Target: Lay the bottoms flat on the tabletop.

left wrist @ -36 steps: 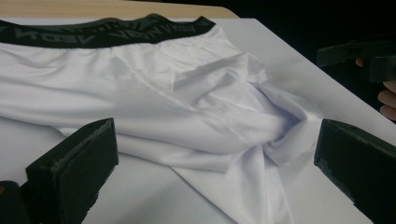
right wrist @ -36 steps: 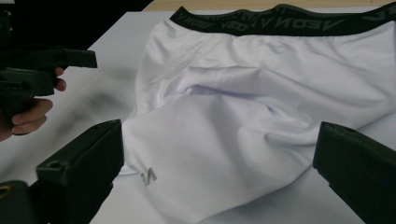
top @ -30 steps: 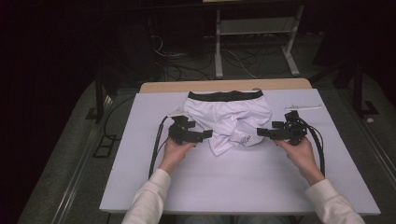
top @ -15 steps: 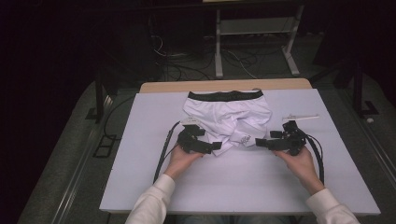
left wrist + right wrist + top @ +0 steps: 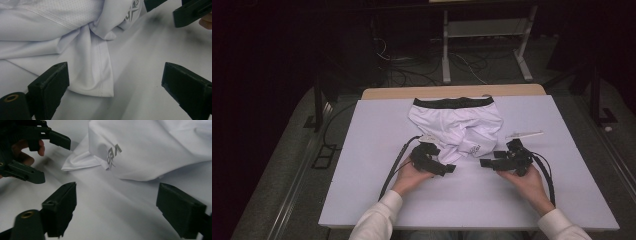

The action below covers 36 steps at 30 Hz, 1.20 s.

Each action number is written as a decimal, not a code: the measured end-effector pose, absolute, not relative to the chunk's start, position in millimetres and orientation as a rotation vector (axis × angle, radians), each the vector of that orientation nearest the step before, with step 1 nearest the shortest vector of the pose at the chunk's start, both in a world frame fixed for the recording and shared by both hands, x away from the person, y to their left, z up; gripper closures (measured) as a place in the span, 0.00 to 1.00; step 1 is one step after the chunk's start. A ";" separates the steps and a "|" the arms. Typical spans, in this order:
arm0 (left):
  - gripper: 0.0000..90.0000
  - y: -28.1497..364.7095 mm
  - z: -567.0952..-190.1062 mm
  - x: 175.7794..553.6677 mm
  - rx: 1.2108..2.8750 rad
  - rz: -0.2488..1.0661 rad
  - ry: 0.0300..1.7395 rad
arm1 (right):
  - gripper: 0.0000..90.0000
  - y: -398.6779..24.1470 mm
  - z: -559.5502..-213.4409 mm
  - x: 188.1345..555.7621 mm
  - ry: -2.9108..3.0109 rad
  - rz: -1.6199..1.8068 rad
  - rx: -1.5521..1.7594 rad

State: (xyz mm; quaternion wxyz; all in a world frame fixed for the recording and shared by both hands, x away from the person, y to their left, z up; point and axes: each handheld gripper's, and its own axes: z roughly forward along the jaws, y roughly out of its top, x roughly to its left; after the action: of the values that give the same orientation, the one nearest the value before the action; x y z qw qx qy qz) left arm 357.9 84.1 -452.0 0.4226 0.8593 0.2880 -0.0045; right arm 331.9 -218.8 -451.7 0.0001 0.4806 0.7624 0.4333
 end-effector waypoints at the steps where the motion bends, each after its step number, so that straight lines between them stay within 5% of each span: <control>1: 0.13 83.7 -452.3 357.5 2.155 -0.010 0.713 | 0.24 -217.0 -453.7 332.8 2.406 1.352 1.508; 8: 0.22 80.8 -458.5 358.6 2.215 0.015 0.687 | 0.35 -208.4 -461.0 339.7 2.441 1.333 1.487; 14: 0.47 82.7 -458.8 362.3 2.224 0.092 0.718 | 0.44 -200.6 -465.7 352.3 2.424 1.333 1.458; 18: 0.69 82.7 -458.6 363.8 2.245 0.158 0.712 | 0.64 -199.2 -468.0 359.1 2.392 1.325 1.456; 20: 0.84 82.9 -459.4 364.8 2.247 0.179 0.695 | 0.86 -202.9 -465.0 362.4 2.360 1.337 1.475; 23: 0.94 83.6 -460.9 367.8 2.236 0.172 0.689 | 0.95 -208.2 -459.1 364.0 2.358 1.369 1.486; 36: 0.96 114.6 -427.0 358.0 2.220 0.265 0.713 | 0.96 -245.0 -426.5 352.5 2.362 1.557 1.543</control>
State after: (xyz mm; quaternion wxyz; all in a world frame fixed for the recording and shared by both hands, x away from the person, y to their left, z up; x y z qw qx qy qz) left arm 358.0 114.6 -427.0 0.3871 0.8723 0.2800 0.1042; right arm 352.5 -245.0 -426.5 -0.0404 0.4785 0.7323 0.4829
